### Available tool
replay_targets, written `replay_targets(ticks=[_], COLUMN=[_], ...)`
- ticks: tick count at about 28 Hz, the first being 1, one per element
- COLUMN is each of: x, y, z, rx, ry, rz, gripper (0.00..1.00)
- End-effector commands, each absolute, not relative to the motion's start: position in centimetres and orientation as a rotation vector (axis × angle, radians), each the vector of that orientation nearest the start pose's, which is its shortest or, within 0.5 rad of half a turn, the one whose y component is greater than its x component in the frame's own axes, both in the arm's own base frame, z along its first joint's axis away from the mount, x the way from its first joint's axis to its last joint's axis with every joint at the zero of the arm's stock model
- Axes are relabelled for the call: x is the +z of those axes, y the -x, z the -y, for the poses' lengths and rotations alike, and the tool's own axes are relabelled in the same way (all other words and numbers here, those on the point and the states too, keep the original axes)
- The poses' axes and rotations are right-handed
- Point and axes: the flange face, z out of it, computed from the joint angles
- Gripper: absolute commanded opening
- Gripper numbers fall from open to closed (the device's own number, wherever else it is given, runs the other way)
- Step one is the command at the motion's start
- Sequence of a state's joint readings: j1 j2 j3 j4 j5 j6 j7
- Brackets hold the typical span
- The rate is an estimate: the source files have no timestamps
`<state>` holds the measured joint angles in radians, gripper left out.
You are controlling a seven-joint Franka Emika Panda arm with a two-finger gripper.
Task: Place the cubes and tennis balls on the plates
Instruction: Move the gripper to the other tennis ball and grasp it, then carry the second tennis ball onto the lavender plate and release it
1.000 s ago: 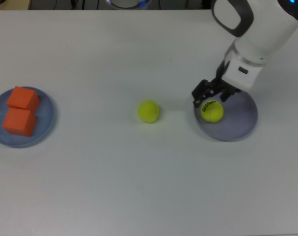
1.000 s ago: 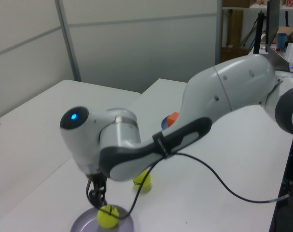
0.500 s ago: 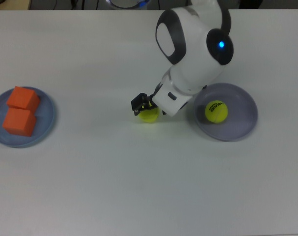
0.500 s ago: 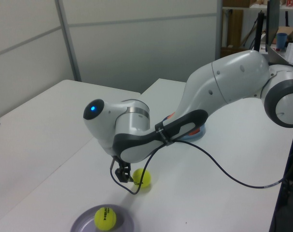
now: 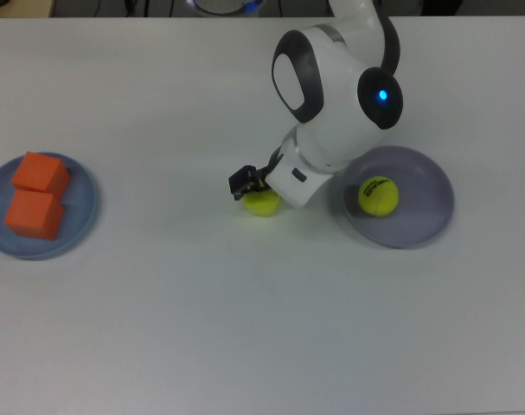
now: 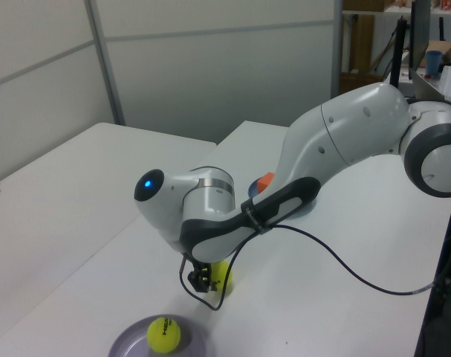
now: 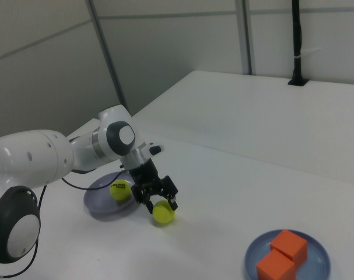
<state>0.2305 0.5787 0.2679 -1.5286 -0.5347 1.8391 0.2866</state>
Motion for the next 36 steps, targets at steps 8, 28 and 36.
replay_targets(ticks=[8, 28, 36], x=[31.1, 40.1, 39.8], y=[-61.5, -59.1, -56.4], z=[-25.8, -39.0, -42.7], rx=[0.189, -0.299, -0.307], ry=[3.485, 3.215, 3.186], rz=[0.723, 0.936, 0.997], gripper=[0.00, 0.00, 0.00])
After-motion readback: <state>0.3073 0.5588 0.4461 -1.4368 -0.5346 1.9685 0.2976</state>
